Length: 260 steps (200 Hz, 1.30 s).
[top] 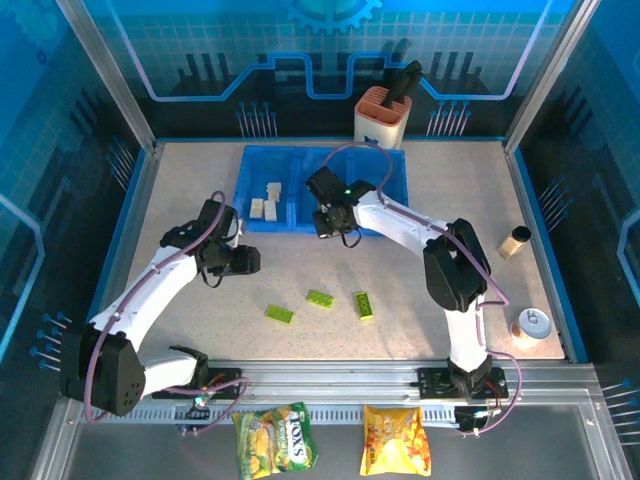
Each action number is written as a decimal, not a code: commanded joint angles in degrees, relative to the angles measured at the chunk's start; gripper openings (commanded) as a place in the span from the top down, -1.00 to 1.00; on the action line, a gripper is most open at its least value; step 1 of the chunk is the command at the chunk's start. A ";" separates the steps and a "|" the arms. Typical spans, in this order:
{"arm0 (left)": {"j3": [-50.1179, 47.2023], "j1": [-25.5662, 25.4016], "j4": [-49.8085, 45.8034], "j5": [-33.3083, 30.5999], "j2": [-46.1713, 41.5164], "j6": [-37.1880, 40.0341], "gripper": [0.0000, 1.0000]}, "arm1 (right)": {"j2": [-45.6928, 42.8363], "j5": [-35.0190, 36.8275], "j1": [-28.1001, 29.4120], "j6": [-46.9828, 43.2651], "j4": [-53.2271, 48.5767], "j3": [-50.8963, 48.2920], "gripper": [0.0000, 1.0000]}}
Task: Sort the legos into containers by color
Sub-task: Place the lego in the container.
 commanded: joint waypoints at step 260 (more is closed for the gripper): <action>-1.20 -0.79 0.69 3.17 0.75 0.55 -0.11 | 7.11 13.55 -0.20 6.31 0.59 9.03 0.07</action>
